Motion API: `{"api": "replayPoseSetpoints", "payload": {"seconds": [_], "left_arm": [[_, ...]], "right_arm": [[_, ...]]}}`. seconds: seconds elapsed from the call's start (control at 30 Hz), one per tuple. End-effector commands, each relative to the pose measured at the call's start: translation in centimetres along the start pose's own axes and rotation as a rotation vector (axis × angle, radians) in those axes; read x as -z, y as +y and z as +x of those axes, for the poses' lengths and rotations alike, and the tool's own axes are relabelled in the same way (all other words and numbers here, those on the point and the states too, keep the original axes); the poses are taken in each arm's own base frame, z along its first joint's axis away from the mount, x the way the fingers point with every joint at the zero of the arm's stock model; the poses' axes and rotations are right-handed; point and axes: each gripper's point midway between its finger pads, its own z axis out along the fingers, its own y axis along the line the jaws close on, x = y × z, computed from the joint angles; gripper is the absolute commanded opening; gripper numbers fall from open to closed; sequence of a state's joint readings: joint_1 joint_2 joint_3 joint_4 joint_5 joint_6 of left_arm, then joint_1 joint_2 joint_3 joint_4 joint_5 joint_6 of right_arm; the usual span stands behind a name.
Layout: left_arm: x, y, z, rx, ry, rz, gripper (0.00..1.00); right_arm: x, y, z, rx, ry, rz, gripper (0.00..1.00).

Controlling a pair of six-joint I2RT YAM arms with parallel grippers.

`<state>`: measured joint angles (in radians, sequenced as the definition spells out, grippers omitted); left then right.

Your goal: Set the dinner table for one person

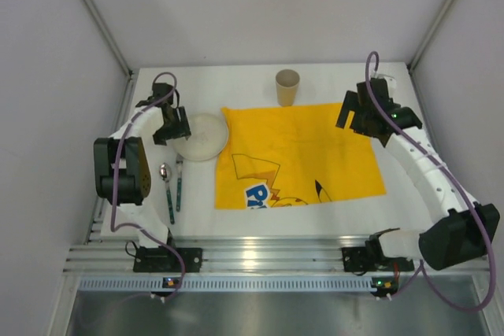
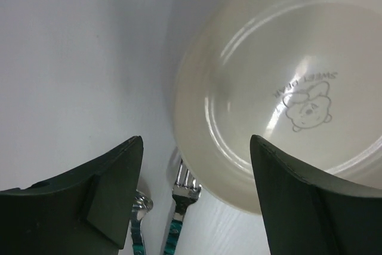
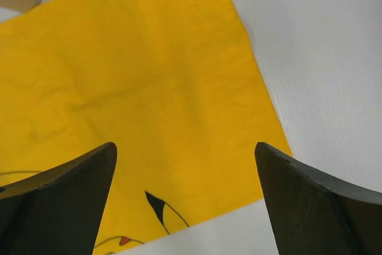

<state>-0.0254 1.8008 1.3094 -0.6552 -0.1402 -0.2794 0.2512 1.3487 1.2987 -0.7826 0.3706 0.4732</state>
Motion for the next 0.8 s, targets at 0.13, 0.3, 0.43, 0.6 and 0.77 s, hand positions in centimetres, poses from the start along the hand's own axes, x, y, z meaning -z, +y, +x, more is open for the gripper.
{"api": "replayPoseSetpoints", "payload": {"seconds": [0.13,0.3,0.43,0.6,0.77], "left_arm": [[-3.7,0.4,-3.1,0.068,-0.034,0.072,0.74],[-6.2,-0.3,-3.6,0.119,0.009,0.099,0.6],[-7.0,-0.5,-4.5,0.133,0.015,0.12,0.1],[-6.4,3.3,-6.3,0.145,-0.009,-0.01,0.0],[-1.3,6.6,-8.4,0.206,-0.122,-0.125,0.0]], "right_arm": [[2.8,-2.7,5.9,0.085,0.096,-0.016,1.0],[3.0,-2.7,7.9,0.091,0.145,-0.047,1.0],[2.8,-2.1,8.1,0.103,0.166,-0.063,1.0],[2.1,-1.5,8.7,0.127,0.184,-0.079,1.0],[-0.9,-0.6,13.1,0.113,0.288,-0.107,1.0]]}}
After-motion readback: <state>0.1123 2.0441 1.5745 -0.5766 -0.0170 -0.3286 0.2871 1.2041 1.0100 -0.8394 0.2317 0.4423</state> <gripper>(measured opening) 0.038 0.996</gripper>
